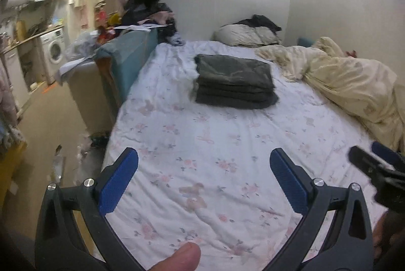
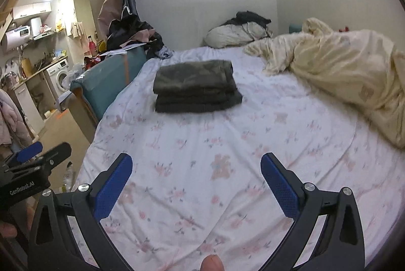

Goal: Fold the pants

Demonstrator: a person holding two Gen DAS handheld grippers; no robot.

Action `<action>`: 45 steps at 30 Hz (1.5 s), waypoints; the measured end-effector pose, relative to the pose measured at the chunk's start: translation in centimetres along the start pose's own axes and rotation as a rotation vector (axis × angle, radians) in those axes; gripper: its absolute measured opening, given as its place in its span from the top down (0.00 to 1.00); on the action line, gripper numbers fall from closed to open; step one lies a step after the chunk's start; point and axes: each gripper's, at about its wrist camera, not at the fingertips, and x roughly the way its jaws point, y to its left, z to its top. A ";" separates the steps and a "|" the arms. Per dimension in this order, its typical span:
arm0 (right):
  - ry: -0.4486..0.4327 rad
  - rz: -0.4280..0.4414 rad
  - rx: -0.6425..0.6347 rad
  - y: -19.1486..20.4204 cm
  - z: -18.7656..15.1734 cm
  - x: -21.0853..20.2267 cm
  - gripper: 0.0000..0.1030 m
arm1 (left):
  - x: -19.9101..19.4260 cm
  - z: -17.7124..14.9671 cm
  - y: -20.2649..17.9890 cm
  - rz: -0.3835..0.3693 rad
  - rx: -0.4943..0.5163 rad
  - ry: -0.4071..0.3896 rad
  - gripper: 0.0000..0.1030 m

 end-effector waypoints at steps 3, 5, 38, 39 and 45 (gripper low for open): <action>0.016 -0.013 -0.013 -0.1 -0.6 0.8 0.00 | 0.2 -0.6 -1.0 -0.002 0.044 -0.028 0.01; 0.020 -0.013 -0.013 -0.3 -0.8 1.4 0.00 | 0.6 -0.4 -1.4 -0.003 0.047 -0.038 0.01; 0.015 -0.031 -0.027 0.2 -1.3 2.1 0.00 | 2.3 -0.7 -0.8 0.011 -0.010 0.013 0.01; 0.015 -0.030 -0.028 0.2 -1.3 2.1 0.00 | 2.3 -0.7 -0.8 0.011 -0.009 0.013 0.01; 0.018 -0.030 -0.031 0.3 -1.3 2.0 0.00 | 2.3 -0.7 -0.9 0.015 -0.010 0.012 0.01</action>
